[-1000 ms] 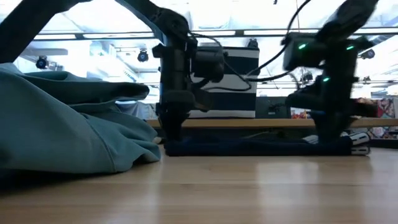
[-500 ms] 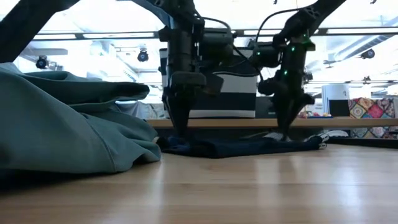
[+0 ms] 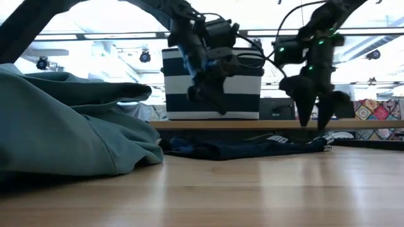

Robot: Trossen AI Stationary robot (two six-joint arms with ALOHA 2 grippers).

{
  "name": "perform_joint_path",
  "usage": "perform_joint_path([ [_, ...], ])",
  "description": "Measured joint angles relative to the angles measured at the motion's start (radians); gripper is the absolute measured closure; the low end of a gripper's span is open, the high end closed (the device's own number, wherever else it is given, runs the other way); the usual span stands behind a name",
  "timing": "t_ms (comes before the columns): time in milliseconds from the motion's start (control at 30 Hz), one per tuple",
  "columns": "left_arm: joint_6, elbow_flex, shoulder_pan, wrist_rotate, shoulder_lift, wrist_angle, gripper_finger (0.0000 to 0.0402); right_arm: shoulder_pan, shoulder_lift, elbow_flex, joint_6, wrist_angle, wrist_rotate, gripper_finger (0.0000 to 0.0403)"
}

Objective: Fold Laundry from Bin
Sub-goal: Fold the black underwear

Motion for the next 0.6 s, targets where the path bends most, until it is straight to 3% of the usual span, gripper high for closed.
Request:
perform_joint_path([
  [167,0.043,0.004,0.039,-0.015,0.013,0.038,0.0363,0.048,-0.077,-0.108,0.168,0.048,0.001,0.012],
  [300,0.056,-0.047,0.023,-0.033,0.013,-0.033,0.0363,0.074,-0.03,-0.146,0.145,0.079,0.07,0.0127],
  [433,0.001,-0.134,-0.026,-0.039,0.011,-0.041,0.0363,0.023,0.079,-0.112,-0.013,0.082,0.18,0.0128],
  [600,-0.129,-0.158,-0.108,-0.008,0.001,-0.014,0.0363,-0.102,0.243,0.04,-0.34,0.146,0.28,0.0129],
])
